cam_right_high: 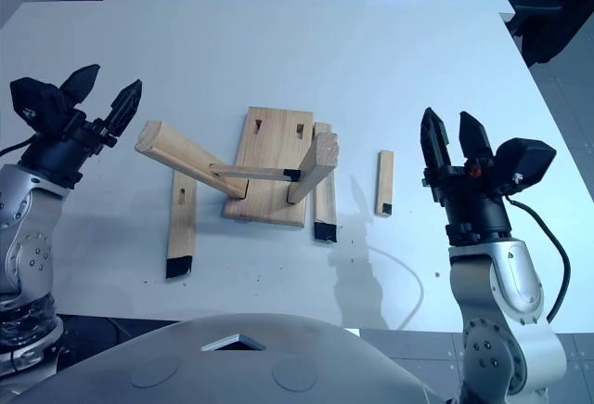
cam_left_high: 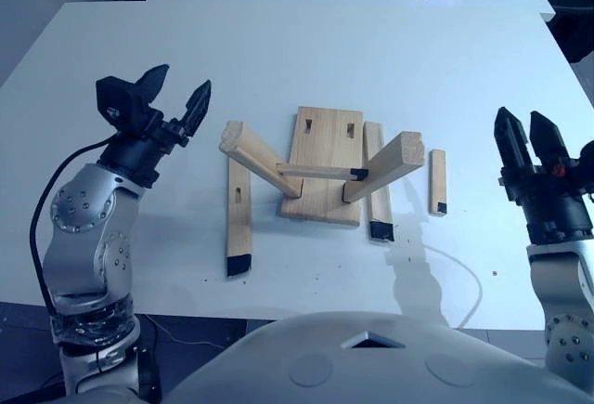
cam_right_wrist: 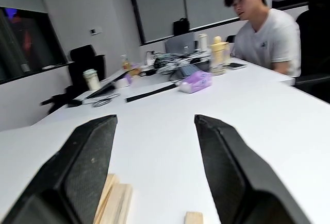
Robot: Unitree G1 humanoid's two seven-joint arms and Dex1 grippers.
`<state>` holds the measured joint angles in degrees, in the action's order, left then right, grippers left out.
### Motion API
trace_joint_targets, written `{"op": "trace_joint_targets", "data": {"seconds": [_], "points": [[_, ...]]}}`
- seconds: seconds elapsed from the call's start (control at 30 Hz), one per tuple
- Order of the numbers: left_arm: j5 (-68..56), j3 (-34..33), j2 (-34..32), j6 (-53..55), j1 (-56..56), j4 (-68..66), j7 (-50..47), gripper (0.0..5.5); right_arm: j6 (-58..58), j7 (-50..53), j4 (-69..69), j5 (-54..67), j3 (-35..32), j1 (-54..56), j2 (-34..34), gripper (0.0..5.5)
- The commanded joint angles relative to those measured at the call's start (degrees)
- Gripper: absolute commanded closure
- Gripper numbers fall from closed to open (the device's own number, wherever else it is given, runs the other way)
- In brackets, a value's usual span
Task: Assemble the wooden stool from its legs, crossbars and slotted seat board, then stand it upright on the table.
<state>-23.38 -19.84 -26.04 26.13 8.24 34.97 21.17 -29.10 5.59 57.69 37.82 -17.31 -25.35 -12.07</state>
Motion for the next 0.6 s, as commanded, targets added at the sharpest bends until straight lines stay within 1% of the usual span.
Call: {"op": "trace_joint_targets", "data": {"seconds": [0.03,0.13,0.2,0.27,0.33,0.43,0.6], "points": [[2.82,3.41,-2.55,1.03,5.87,2.9,2.14,2.11,-1.14,5.7,2.28,-9.42,10.37,2.19,-1.18,2.75],[3.69,12.14,-4.85,2.22,6.02,6.19,5.99,2.11,-6.95,9.96,0.3,-14.26,20.27,11.29,2.1,2.75],[3.66,18.63,-5.36,3.6,1.69,6.56,8.42,2.11,-10.16,12.17,-3.99,-17.4,27.11,17.66,5.49,2.75],[4.14,22.99,-5.01,4.51,-3.44,6.3,9.42,2.11,-12.31,13.14,-7.96,-20.04,31.38,20.88,7.55,2.75],[4.47,25.01,-4.17,5.74,-7.21,5.8,8.96,2.11,-12.95,13.28,-10.16,-21.53,31.82,21.5,8.84,2.75],[6.71,25.95,-3.91,5.24,-7.46,5.34,8.06,2.11,-12.21,11.66,-13.85,-22.53,29.62,21.76,9.29,2.75],[9.9,24.01,-2.95,3.06,-9.77,0.56,5.3,2.11,-9.67,8.06,-17.95,-24.19,26.34,20.79,7.89,2.75]]}}
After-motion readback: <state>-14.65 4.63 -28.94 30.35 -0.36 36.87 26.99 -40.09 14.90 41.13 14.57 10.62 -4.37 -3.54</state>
